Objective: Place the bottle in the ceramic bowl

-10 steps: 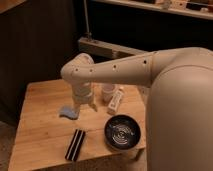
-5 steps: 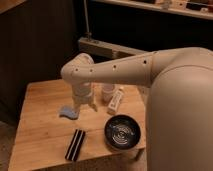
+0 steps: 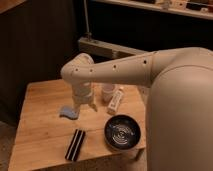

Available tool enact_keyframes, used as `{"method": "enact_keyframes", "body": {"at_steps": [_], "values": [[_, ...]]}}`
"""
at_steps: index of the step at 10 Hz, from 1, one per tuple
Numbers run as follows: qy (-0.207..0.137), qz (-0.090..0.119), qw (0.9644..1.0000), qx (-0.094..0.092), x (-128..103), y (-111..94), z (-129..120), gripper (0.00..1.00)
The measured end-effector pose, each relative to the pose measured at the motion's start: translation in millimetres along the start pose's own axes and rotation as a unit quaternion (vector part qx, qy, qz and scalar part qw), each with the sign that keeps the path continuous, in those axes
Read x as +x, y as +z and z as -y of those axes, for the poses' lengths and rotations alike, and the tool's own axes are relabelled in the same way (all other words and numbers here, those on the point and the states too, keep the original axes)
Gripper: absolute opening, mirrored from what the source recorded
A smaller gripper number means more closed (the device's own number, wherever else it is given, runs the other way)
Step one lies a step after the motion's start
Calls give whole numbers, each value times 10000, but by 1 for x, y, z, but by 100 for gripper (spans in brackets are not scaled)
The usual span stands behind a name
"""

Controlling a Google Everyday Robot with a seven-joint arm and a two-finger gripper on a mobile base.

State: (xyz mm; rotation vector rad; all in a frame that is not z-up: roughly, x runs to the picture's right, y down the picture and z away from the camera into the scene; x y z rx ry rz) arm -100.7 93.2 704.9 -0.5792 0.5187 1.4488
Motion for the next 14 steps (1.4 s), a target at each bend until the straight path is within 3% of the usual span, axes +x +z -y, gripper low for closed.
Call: {"method": "enact_keyframes", "body": {"at_steps": [11, 14], "values": [[2, -33, 10000, -46, -4, 2, -3, 65], [88, -235, 9995, -186, -43, 36, -20, 65]]}}
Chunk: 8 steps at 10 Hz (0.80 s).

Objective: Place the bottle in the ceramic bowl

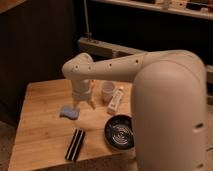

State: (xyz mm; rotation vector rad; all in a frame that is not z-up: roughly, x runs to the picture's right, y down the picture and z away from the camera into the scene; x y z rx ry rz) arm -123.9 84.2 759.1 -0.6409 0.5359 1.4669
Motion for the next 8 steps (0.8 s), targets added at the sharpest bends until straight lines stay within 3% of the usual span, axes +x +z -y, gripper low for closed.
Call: {"method": "enact_keyframes", "body": {"at_steps": [2, 3, 8], "values": [[231, -94, 9996, -109, -31, 30, -3, 65], [275, -112, 9995, -134, -36, 35, -4, 65], [281, -108, 9994, -148, -37, 36, -4, 65]]}}
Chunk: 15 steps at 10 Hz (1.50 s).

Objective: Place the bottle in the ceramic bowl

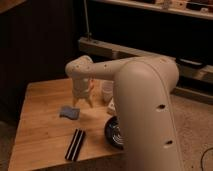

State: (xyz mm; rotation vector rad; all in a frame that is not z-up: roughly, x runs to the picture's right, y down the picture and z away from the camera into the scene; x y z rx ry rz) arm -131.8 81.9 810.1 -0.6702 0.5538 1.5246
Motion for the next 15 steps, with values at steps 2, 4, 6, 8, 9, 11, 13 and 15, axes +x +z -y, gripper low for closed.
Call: {"method": "enact_keyframes", "body": {"at_steps": [2, 4, 6, 8, 9, 11, 13, 15], "values": [[5, 22, 10000, 13, 0, 0, 0, 65], [398, 417, 9983, 116, -9, 0, 19, 65], [702, 496, 9961, 200, -23, 2, 44, 65], [1071, 587, 9920, 311, -34, -4, 79, 65], [1164, 636, 9908, 286, -37, -7, 88, 65], [1389, 776, 9869, 254, -41, -24, 112, 65], [1510, 809, 9850, 183, -44, -32, 123, 65], [1631, 874, 9827, 29, -43, -27, 152, 65]]}}
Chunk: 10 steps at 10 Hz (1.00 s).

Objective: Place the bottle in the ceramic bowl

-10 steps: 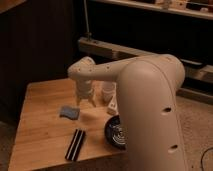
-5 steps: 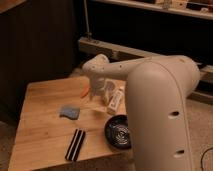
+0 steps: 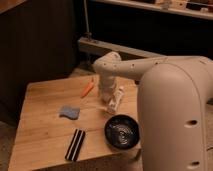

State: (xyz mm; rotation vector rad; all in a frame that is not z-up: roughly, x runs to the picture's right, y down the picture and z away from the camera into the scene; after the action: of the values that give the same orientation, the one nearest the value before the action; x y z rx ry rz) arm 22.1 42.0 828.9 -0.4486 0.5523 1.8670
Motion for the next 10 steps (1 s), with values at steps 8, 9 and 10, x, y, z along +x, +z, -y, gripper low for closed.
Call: {"method": "enact_keyframes", "body": {"at_steps": [8, 9, 10], "values": [[323, 43, 9965, -776, -12, 17, 44, 65], [314, 40, 9962, -808, -11, 19, 42, 65], [301, 41, 9958, -862, -11, 20, 40, 65]]}}
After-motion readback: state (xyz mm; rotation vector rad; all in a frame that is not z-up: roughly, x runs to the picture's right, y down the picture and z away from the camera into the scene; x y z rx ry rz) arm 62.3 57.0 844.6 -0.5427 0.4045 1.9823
